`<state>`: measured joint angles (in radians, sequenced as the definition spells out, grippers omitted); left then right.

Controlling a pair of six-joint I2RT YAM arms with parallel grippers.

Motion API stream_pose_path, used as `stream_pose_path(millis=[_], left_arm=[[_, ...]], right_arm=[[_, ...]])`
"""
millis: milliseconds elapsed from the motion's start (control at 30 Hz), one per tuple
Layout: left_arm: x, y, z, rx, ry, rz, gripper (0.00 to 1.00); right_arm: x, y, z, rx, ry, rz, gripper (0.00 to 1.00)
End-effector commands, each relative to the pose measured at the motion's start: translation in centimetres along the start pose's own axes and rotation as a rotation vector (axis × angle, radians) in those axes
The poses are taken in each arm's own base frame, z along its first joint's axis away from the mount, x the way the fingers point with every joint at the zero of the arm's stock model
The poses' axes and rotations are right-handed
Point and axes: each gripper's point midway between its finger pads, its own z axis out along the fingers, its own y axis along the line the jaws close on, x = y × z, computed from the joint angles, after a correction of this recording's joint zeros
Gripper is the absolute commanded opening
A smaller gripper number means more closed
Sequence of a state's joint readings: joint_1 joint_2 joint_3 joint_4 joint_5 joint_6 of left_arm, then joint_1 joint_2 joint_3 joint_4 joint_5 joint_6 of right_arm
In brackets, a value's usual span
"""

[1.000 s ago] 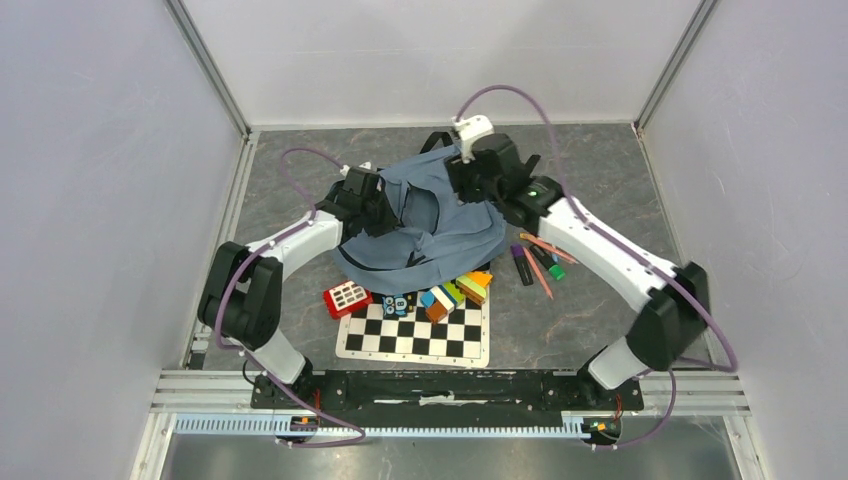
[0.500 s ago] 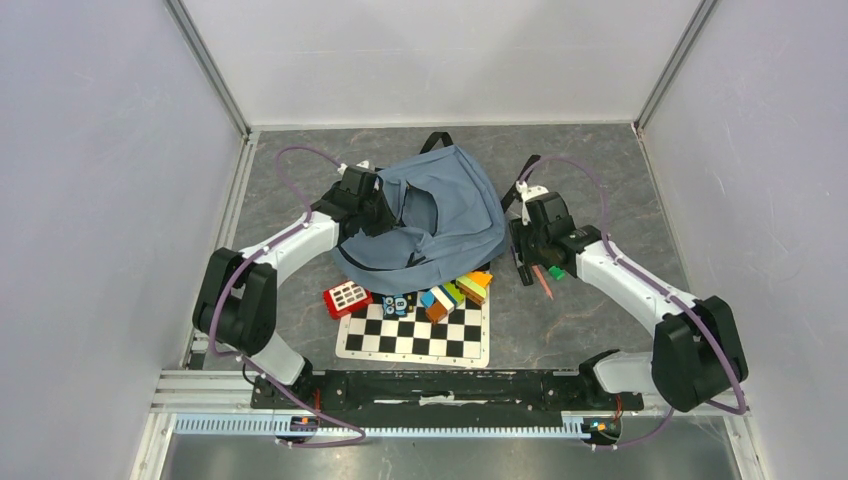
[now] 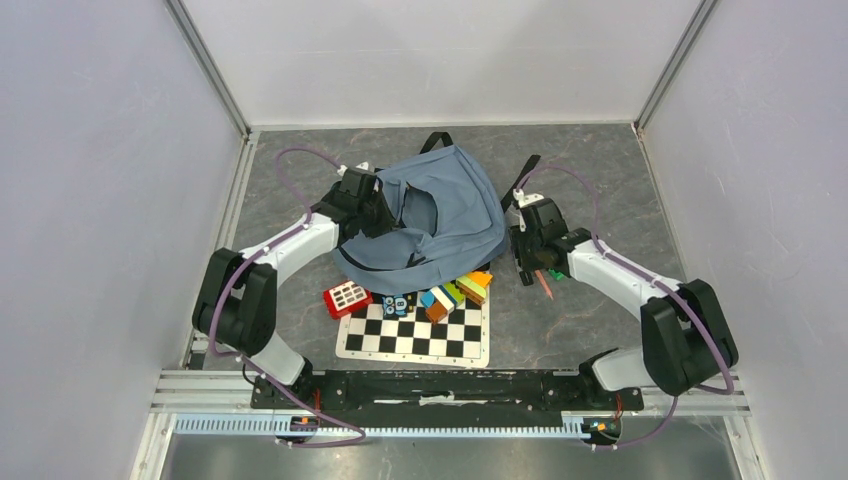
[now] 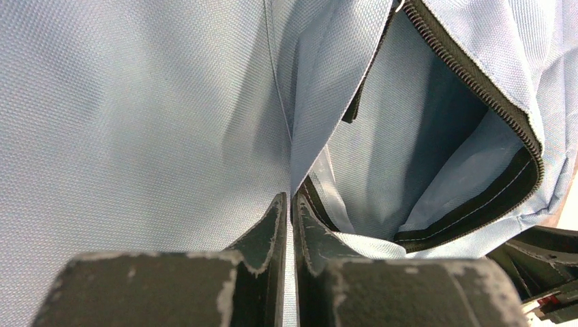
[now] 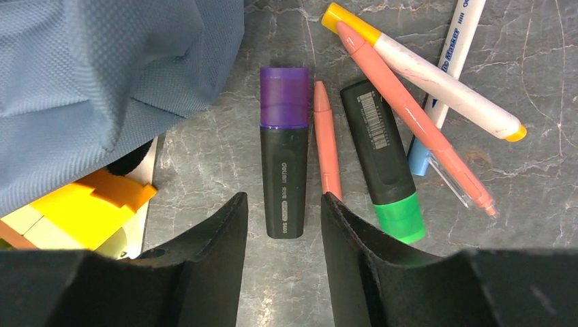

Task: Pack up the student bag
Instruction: Pick up the stationery from the center of the board.

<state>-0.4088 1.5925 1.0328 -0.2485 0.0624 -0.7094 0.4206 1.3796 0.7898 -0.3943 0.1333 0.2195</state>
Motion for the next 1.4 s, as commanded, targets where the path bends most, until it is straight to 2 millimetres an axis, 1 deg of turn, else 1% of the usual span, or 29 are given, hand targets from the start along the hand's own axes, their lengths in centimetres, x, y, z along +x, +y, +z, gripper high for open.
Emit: stream_pose_path(millis=[0,400,600,933,1033,1100,1233,1333,1367], left_arm=[[-0.6,-0.3,-0.8,0.025,-0.03,0.003,0.11],[-0.3,-0.1,-0.8,0.02,-0.028,-0.005,0.11],[-0.2,0.2,-0.7,0.008,-0.028,-0.005,0.11],[-0.3,0.2,-0.3,0.006,-0.022,-0.007,0.11],[-0.4,0.1,-0.2,0.006,-0.022,-0.007,0.11],[-0.5,0.0,-0.1,0.007,-0.021,-0.008,0.11],[-0.6,-0.2,-0.1,0.008,-0.022,-0.007,0.11],[-0.7,-0.2,0.0,0.008,-0.022,-0.006,0.11],[-0.7,-0.2,0.0,0.009,-0.022,-0.005,0.11]], right_arm=[[-1.1,-0.3,0.8,0.024,-0.034,0.001,0.48],[1.1,-0.7,2.5,0.046,0.048,-0.022,0.43],[1.4,-1.0,2.9,0.066,0.068,-0.031,0.42],[2.0,-0.8,3.5,0.085,0.098,-0.044,0.39],[2.1,-0.5,3.6,0.075,0.103,-0.046,0.36],[1.9,-0.4,3.7,0.073,0.101,-0.047,0.33],[0.9,-0.7,3.2,0.089,0.084,-0.044,0.16],[-0.4,-1.3,2.4,0.121,0.054,-0.041,0.03],[-1.0,-1.4,1.9,0.128,0.039,-0.039,0.0]])
